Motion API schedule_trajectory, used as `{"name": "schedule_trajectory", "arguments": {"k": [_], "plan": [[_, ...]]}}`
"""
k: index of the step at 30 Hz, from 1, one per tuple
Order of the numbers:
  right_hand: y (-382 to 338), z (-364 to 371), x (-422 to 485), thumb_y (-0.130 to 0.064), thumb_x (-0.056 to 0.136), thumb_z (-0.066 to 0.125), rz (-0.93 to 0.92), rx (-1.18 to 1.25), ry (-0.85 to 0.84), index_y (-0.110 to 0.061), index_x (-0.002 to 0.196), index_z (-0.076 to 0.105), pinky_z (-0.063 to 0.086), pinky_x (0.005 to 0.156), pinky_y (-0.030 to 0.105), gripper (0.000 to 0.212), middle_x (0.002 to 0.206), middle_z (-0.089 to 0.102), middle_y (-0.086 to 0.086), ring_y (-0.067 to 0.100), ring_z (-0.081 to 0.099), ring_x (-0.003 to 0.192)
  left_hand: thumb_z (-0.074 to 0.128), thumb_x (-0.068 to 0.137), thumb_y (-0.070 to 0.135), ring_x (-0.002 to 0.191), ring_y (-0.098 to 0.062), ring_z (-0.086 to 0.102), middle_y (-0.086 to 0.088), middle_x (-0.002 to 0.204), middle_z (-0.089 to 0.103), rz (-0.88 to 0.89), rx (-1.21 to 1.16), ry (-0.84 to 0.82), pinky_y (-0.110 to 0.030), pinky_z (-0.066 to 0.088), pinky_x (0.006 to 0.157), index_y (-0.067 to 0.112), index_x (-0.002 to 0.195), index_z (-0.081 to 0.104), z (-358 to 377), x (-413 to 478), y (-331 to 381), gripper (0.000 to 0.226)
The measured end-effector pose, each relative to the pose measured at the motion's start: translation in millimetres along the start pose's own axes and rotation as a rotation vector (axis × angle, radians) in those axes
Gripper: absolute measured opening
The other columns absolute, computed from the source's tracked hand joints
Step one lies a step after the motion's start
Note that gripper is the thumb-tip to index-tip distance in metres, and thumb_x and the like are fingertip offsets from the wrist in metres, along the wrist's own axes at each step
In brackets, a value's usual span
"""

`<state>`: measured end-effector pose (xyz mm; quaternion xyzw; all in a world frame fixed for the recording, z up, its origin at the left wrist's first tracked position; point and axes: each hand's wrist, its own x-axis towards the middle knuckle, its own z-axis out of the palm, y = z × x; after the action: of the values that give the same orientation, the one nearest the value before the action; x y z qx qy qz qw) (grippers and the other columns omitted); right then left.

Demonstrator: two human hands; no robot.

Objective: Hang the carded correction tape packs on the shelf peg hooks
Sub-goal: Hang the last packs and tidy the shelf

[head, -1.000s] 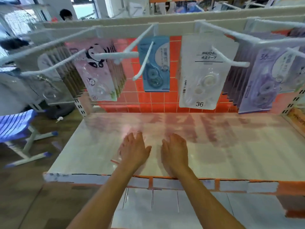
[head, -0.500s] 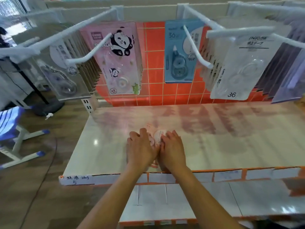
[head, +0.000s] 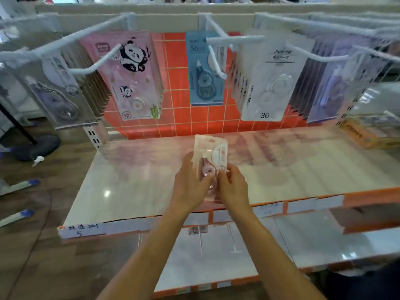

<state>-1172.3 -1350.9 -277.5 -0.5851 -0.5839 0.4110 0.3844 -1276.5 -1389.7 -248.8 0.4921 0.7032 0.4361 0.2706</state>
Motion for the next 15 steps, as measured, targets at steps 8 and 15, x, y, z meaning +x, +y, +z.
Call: {"name": "schedule_trajectory", "arguments": {"k": [8,15], "plan": [[25.4,-44.8,-23.1,-0.018,0.094,0.05,0.054,0.244,0.026,-0.018,0.099,0.055,0.056,0.074,0.048,0.008,0.09,0.067,0.006,0.024,0.066,0.084,0.07,0.07,0.013,0.115,-0.005,0.059,0.017,0.129,0.057,0.02,-0.179,-0.201,-0.037,0.054,0.091,0.057,0.136,0.024,31.1,-57.4,1.6,0.091],[49.5,-67.1,-53.8,-0.026,0.094,0.049,0.105,0.263,0.021,-0.016,0.09,0.057,0.055,0.078,0.048,0.013,0.09,0.066,0.007,0.026,0.065,0.089,0.071,0.07,0.014,0.123,-0.012,0.054,0.01,0.14,0.049,-0.051,-0.223,-0.252,-0.045,0.054,0.092,0.051,0.145,0.014,51.3,-94.1,-11.5,0.101]]}}
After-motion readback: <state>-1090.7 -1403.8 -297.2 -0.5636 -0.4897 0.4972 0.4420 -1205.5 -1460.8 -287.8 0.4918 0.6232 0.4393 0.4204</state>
